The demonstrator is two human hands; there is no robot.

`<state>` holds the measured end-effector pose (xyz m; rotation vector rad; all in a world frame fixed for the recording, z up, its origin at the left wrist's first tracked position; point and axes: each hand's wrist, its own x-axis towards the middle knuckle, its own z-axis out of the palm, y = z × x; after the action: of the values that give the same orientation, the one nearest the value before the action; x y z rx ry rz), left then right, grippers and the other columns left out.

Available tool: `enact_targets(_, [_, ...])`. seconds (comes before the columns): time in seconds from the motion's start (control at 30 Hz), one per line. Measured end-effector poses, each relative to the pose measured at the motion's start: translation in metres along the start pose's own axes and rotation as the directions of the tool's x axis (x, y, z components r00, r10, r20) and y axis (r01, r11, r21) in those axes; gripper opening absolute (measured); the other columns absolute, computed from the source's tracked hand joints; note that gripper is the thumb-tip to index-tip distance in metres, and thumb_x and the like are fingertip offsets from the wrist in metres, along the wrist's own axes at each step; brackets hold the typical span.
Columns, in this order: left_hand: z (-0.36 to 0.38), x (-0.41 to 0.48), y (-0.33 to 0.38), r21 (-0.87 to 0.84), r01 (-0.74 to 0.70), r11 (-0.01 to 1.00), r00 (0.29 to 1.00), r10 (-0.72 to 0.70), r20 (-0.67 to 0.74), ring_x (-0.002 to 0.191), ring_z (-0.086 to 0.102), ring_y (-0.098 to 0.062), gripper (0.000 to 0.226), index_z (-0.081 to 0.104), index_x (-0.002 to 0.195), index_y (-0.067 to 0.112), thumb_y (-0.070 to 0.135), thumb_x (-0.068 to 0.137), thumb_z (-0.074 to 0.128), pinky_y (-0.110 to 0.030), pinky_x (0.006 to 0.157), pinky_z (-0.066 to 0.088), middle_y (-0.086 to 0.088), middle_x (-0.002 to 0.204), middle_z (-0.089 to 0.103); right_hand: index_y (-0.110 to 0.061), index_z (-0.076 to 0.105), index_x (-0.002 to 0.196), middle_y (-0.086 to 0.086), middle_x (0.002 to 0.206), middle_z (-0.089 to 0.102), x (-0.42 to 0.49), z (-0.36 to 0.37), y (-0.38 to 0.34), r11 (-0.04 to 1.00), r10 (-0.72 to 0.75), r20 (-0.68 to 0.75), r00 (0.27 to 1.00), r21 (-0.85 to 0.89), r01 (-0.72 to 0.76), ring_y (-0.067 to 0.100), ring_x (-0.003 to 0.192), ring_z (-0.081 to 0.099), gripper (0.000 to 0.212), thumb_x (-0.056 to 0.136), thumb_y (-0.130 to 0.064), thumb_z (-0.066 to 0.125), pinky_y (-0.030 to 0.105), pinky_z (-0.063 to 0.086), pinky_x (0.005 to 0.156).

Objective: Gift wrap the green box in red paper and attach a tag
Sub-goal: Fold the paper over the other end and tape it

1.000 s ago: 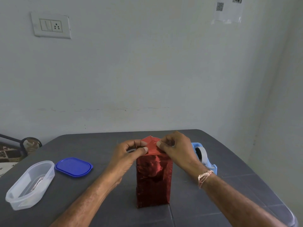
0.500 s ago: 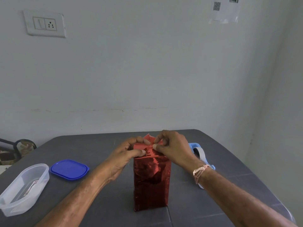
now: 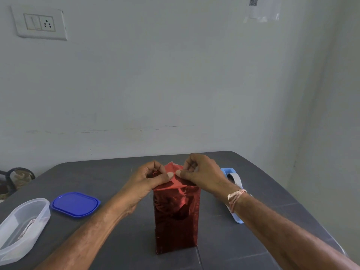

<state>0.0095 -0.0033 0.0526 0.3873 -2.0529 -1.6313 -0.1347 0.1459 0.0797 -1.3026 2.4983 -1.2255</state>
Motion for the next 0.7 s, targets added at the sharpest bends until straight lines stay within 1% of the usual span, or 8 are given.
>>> enact_targets(0.13, [0.003, 0.008, 0.006, 0.048, 0.058, 0.997, 0.997, -0.055, -0.057, 0.072, 0.070, -0.007, 0.036, 0.062, 0.094, 0.010, 0.031, 0.077, 0.086, -0.016, 0.064, 0.052, -0.001, 0.085, 0.074, -0.024, 0.066, 0.085, -0.006, 0.083, 0.070, 0.001, 0.000, 0.000, 1.000, 0.008, -0.001, 1.000, 0.018, -0.008, 0.008, 0.075, 0.064, 0.028, 0.080, -0.047, 0.081, 0.033, 0.057, 0.072])
enact_targets(0.2, [0.002, 0.012, 0.006, 0.042, 0.121, 0.992, 0.992, -0.119, -0.053, 0.080, 0.075, -0.015, 0.053, 0.060, 0.106, 0.014, 0.036, 0.070, 0.091, -0.022, 0.070, 0.056, -0.005, 0.095, 0.078, -0.023, 0.066, 0.085, -0.007, 0.081, 0.069, 0.002, 0.000, 0.001, 0.999, 0.009, 0.008, 1.000, 0.039, -0.010, 0.007, 0.072, 0.061, 0.028, 0.080, -0.046, 0.082, 0.030, 0.055, 0.069])
enact_targets(0.27, [-0.001, 0.015, 0.005, 0.040, 0.180, 0.983, 0.983, -0.178, -0.046, 0.089, 0.077, -0.021, 0.069, 0.057, 0.117, 0.022, 0.040, 0.063, 0.095, -0.031, 0.078, 0.058, -0.007, 0.104, 0.077, -0.022, 0.066, 0.086, -0.007, 0.080, 0.067, 0.002, 0.000, 0.002, 0.998, 0.010, 0.016, 1.000, 0.062, -0.011, 0.006, 0.070, 0.058, 0.027, 0.080, -0.044, 0.082, 0.029, 0.053, 0.068])
enact_targets(0.4, [-0.001, 0.021, 0.002, 0.024, 0.240, 0.970, 0.970, -0.240, -0.028, 0.095, 0.076, -0.025, 0.084, 0.059, 0.123, 0.023, 0.044, 0.050, 0.095, -0.037, 0.085, 0.059, -0.009, 0.111, 0.074, -0.024, 0.064, 0.086, -0.008, 0.080, 0.066, 0.004, 0.003, 0.004, 0.994, 0.013, 0.020, 1.000, 0.108, -0.015, 0.005, 0.071, 0.057, 0.025, 0.081, -0.041, 0.082, 0.030, 0.053, 0.069])
enact_targets(0.47, [0.002, 0.023, 0.002, -0.005, 0.250, 0.968, 0.968, -0.250, 0.002, 0.096, 0.076, -0.026, 0.079, 0.062, 0.123, 0.018, 0.040, 0.054, 0.094, -0.035, 0.084, 0.058, -0.011, 0.109, 0.076, -0.025, 0.063, 0.087, -0.008, 0.081, 0.066, 0.004, 0.005, 0.006, 0.992, 0.013, 0.011, 1.000, 0.128, -0.014, 0.006, 0.071, 0.057, 0.024, 0.082, -0.040, 0.081, 0.033, 0.055, 0.072])
enact_targets(0.57, [0.004, 0.020, 0.004, -0.014, 0.245, 0.969, 0.969, -0.244, 0.035, 0.096, 0.076, -0.027, 0.047, 0.067, 0.119, 0.011, 0.023, 0.078, 0.086, -0.032, 0.084, 0.057, -0.012, 0.103, 0.079, -0.026, 0.061, 0.089, -0.004, 0.088, 0.068, 0.003, 0.009, 0.008, 0.990, 0.003, -0.008, 1.000, 0.142, -0.002, 0.010, 0.078, 0.061, 0.020, 0.085, -0.038, 0.077, 0.037, 0.057, 0.079])
enact_targets(0.63, [0.003, 0.018, 0.004, -0.003, 0.230, 0.973, 0.972, -0.230, 0.052, 0.095, 0.075, -0.028, 0.036, 0.072, 0.114, 0.008, 0.024, 0.083, 0.082, -0.033, 0.088, 0.056, -0.013, 0.101, 0.079, -0.027, 0.060, 0.092, -0.002, 0.093, 0.069, 0.002, 0.010, 0.007, 0.990, -0.010, -0.017, 1.000, 0.142, 0.012, 0.015, 0.087, 0.065, 0.019, 0.087, -0.037, 0.076, 0.038, 0.057, 0.081])
enact_targets(0.7, [0.001, 0.016, 0.005, 0.022, 0.216, 0.976, 0.973, -0.217, 0.074, 0.095, 0.074, -0.029, 0.035, 0.076, 0.108, 0.006, 0.030, 0.083, 0.082, -0.033, 0.090, 0.055, -0.014, 0.100, 0.079, -0.028, 0.059, 0.094, -0.001, 0.095, 0.068, 0.002, 0.011, 0.007, 0.990, -0.020, -0.023, 1.000, 0.142, 0.023, 0.018, 0.092, 0.065, 0.020, 0.088, -0.037, 0.075, 0.040, 0.057, 0.082])
